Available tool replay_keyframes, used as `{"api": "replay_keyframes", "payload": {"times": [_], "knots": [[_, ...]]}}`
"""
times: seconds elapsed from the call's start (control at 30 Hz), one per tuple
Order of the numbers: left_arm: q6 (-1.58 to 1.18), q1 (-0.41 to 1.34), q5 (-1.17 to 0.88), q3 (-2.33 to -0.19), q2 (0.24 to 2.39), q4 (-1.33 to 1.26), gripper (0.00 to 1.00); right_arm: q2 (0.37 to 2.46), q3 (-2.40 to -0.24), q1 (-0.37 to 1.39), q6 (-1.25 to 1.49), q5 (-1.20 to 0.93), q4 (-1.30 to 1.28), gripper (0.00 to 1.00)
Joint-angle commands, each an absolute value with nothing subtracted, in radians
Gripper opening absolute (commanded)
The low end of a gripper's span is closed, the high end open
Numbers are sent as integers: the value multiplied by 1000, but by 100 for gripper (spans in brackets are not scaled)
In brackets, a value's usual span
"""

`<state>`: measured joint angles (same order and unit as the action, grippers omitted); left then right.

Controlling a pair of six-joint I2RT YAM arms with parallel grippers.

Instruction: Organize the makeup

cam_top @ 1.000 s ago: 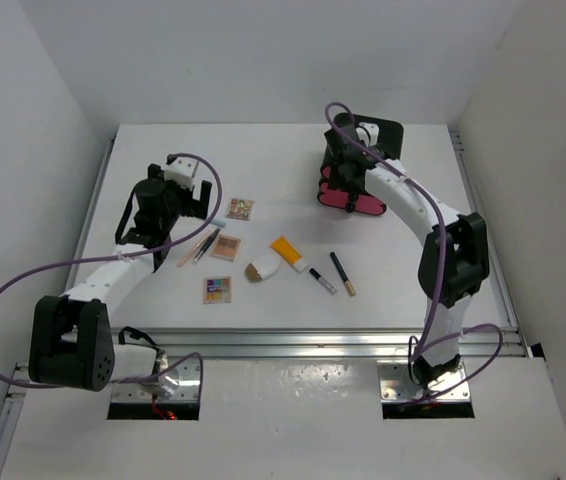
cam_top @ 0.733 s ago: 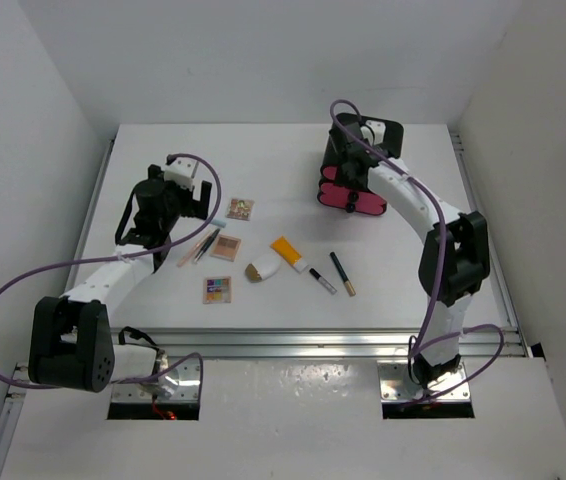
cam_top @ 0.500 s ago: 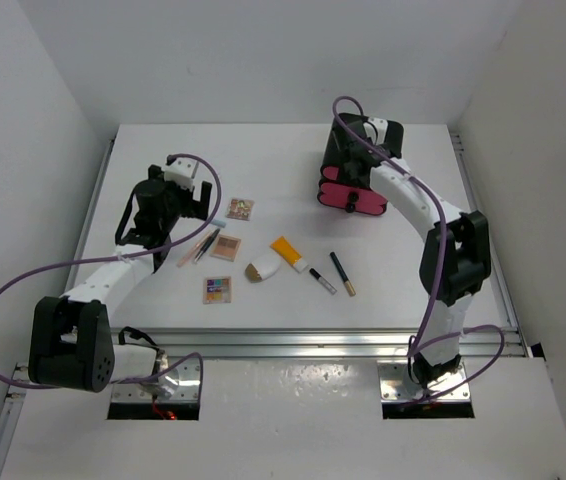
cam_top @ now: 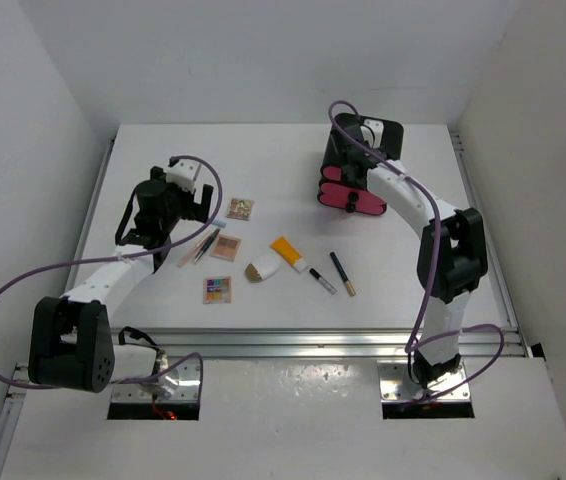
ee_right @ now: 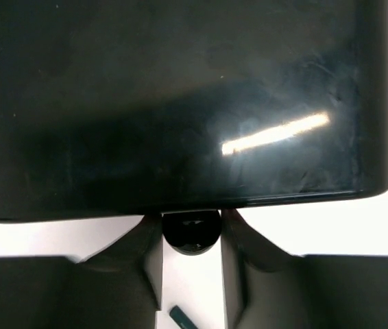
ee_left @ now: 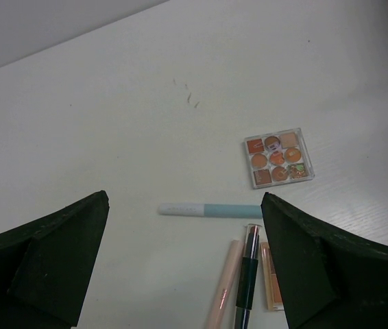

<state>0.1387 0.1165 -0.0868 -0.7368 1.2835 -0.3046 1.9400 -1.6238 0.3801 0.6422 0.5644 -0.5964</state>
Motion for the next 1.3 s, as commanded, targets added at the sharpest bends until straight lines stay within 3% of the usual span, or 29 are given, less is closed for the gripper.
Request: {"api": "replay_keyframes", "payload": {"times": [0.0,0.17,0.57,0.67,0.73,0.77,0.87,0.93,1.27], "knots": [[150,121,-106,-749,1244,-301,100,1947,-1612,373,646,557,-578,18],[140,121,-115,-749,1244,-244,100,1885,-1537,391,670,526,-577,0],[218,121,-86,-721,1253,-83,100,1644,-1233,567,715,543,-588,0],[258,112,-132,-712,1253,-60,96,1628,-1192,592,724,520,-569,18],[311,103,-210,-721,1253,-31,93,1641,-1195,592,704,494,-557,42],[336,103,-245,-730,1253,-6,92,1646,-1200,594,695,457,-561,60],[426,103,-406,-787,1278,79,92,1655,-1255,597,658,404,-607,80],[529,121,-539,-860,1325,179,98,1643,-1261,607,608,367,-640,100],[695,386,-632,-1008,1486,389,100,1431,-1145,646,480,210,-775,100]]}}
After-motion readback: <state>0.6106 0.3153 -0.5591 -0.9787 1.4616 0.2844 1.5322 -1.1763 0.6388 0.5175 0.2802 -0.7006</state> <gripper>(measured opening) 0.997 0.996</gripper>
